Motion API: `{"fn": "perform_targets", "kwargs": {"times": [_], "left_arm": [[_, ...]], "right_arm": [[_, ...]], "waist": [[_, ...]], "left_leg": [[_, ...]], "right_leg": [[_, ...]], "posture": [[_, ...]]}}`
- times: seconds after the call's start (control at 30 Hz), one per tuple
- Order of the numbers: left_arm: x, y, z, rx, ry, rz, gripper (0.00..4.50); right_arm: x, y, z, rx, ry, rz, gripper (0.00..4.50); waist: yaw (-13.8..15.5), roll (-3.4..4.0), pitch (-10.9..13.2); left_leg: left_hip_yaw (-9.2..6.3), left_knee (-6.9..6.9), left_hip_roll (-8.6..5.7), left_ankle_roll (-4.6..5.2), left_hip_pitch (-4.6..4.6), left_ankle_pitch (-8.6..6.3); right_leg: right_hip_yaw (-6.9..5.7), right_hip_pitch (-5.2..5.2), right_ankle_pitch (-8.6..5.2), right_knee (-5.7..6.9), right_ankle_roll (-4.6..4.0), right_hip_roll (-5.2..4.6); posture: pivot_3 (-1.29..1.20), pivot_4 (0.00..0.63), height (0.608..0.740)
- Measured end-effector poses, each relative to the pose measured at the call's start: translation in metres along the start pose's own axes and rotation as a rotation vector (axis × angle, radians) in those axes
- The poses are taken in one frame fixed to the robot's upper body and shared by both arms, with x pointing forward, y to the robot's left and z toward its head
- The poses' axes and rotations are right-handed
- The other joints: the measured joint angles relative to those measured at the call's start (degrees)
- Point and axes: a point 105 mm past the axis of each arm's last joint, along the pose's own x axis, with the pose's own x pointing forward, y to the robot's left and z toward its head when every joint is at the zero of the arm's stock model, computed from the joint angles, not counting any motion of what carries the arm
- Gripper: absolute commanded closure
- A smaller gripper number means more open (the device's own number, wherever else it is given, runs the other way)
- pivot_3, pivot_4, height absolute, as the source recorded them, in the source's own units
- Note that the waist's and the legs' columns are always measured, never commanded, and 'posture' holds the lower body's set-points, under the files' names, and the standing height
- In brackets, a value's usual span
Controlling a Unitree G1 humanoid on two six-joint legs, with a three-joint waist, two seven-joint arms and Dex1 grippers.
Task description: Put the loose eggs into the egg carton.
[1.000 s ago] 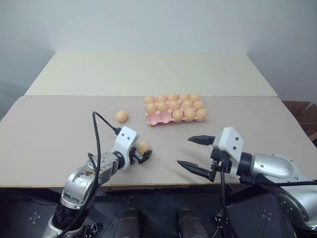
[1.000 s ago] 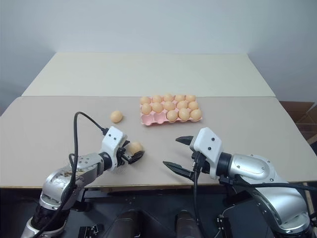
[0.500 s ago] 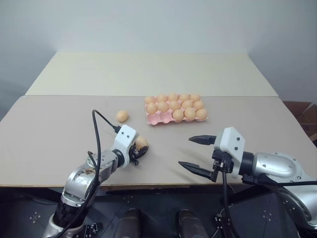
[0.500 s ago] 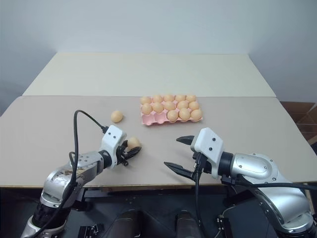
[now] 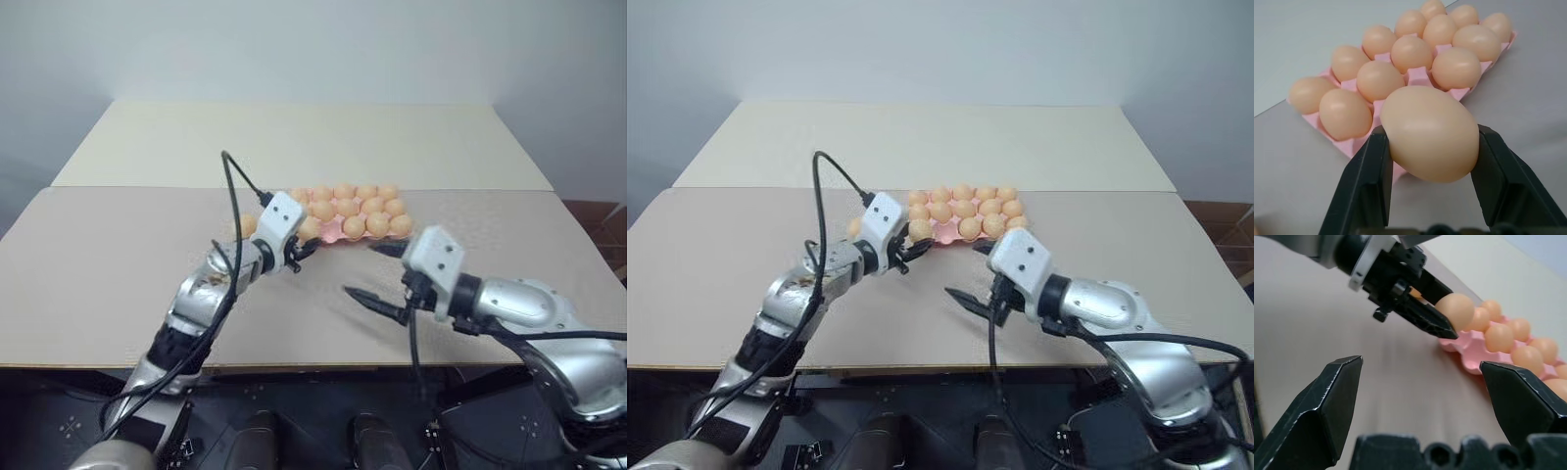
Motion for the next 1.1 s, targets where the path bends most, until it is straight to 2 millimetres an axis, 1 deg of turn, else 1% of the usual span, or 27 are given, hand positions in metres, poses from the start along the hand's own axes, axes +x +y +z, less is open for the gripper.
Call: {"fn": "perform_targets", "kwargs": {"times": [0.07,0.27,0.43,0.53,0.6,0.67,0.7,0.8,0.93,1.1], "left_arm": [[0.007,0.001,-0.002,0.026,0.004,-0.017,2.57],[0.026,0.001,-0.004,0.054,0.007,-0.050,2.57],[0.041,-0.001,-0.009,0.072,0.006,-0.065,2.57],[0.046,-0.002,-0.011,0.093,0.009,-0.072,2.57],[0.048,-0.002,-0.011,0.107,0.002,-0.071,1.85],[0.050,-0.002,-0.010,0.101,-0.007,-0.060,1.31],[0.050,-0.001,-0.010,0.101,-0.007,-0.052,0.91],[0.049,0.004,-0.009,0.102,-0.009,-0.035,0.01],[0.038,0.008,-0.001,0.103,-0.047,-0.008,0.01],[0.005,0.012,-0.001,0.062,-0.085,0.056,0.01]], "right_arm": [[0.004,-0.005,-0.004,0.047,0.017,-0.057,0.00],[0.004,-0.008,-0.012,0.078,0.067,-0.102,0.00],[0.004,-0.005,-0.009,0.087,0.053,-0.112,0.00],[0.004,-0.002,-0.009,0.093,0.058,-0.107,0.00],[0.003,-0.001,-0.011,0.100,0.066,-0.107,0.00],[0.003,-0.001,-0.011,0.102,0.067,-0.107,0.00],[0.004,0.000,-0.011,0.103,0.062,-0.107,0.00],[0.003,0.001,-0.008,0.100,0.055,-0.105,0.00],[0.001,0.000,-0.009,0.108,0.061,-0.112,0.00],[0.000,0.002,-0.007,0.116,0.051,-0.109,0.00]], "waist": [[0.1,0.00,0.0],[0.4,0.00,0.0],[0.4,0.00,0.0],[0.4,0.00,0.0],[0.4,0.00,0.0],[0.4,0.00,0.0],[0.4,0.00,0.0],[0.3,0.00,0.0],[0.2,0.00,0.0],[-0.5,0.00,0.0]], "left_leg": [[0.00,0.00,-0.02,0.00,-0.06,0.00],[0.01,0.00,-0.03,0.00,-0.13,0.00],[0.01,0.00,-0.03,0.01,-0.13,0.00],[0.01,0.00,-0.03,0.00,-0.14,0.00],[0.00,0.00,-0.03,0.01,-0.14,0.00],[0.00,0.00,-0.03,0.01,-0.14,0.00],[0.00,0.00,-0.03,0.01,-0.14,0.00],[0.00,0.00,-0.03,0.00,-0.13,0.00],[0.00,0.00,-0.03,0.01,-0.14,0.00],[-0.04,0.00,0.00,0.00,-0.12,0.00]], "right_leg": [[0.00,-0.03,0.00,-0.01,0.00,-0.02],[-0.05,-0.07,-0.01,-0.03,0.02,-0.05],[-0.05,-0.07,-0.01,-0.01,0.03,-0.04],[-0.05,-0.08,-0.01,-0.01,0.03,-0.04],[-0.05,-0.08,-0.01,-0.01,0.03,-0.04],[-0.05,-0.08,0.00,0.00,0.04,-0.04],[-0.05,-0.08,0.00,0.00,0.04,-0.04],[-0.05,-0.08,-0.01,0.00,0.04,-0.04],[-0.05,-0.09,-0.01,0.02,0.04,-0.04],[-0.04,-0.10,0.00,0.10,0.04,-0.04]], "posture": [[0.00,0.150,0.740],[0.00,0.150,0.740],[0.00,0.150,0.740],[0.00,0.150,0.740],[0.00,0.150,0.740],[0.00,0.150,0.740],[0.00,0.150,0.740],[0.00,0.150,0.740],[0.00,0.150,0.740],[0.00,0.150,0.740]]}}
